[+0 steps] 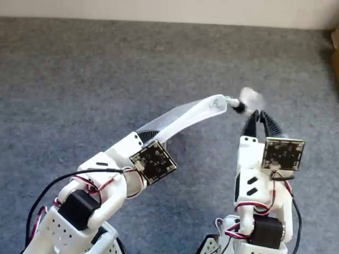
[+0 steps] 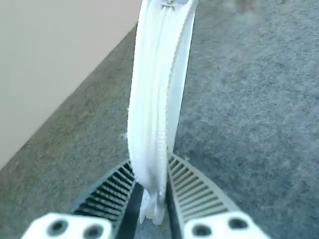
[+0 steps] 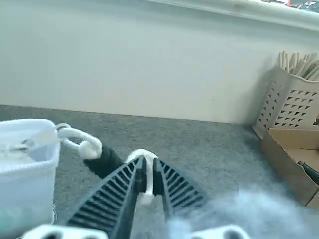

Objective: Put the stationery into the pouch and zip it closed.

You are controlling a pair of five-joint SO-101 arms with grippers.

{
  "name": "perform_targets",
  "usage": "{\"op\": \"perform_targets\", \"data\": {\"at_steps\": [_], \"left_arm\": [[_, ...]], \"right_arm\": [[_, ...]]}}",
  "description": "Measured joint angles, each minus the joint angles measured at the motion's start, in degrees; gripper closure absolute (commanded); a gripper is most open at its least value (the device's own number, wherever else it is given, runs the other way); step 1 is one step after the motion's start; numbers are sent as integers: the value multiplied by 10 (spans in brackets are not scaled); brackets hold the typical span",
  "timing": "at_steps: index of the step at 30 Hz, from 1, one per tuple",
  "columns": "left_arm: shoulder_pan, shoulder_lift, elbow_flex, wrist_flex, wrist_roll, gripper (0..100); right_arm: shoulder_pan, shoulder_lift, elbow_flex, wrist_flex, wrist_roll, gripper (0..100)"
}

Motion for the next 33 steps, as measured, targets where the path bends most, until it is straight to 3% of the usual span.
{"op": "perform_targets", "data": {"at_steps": [6,11,25,33], "left_arm": [[-2,-1,4,0,-1,995],[-18,-1,4,-1,-1,995],[-185,1,-3,-49,-62,995],[-238,9,-22,-47,-96,995]], "right_arm": [[-11,-3,0,54,0,811],[-23,-3,-24,112,-1,811],[-27,-3,-30,114,-1,811],[-27,-3,-30,114,-1,811]]}}
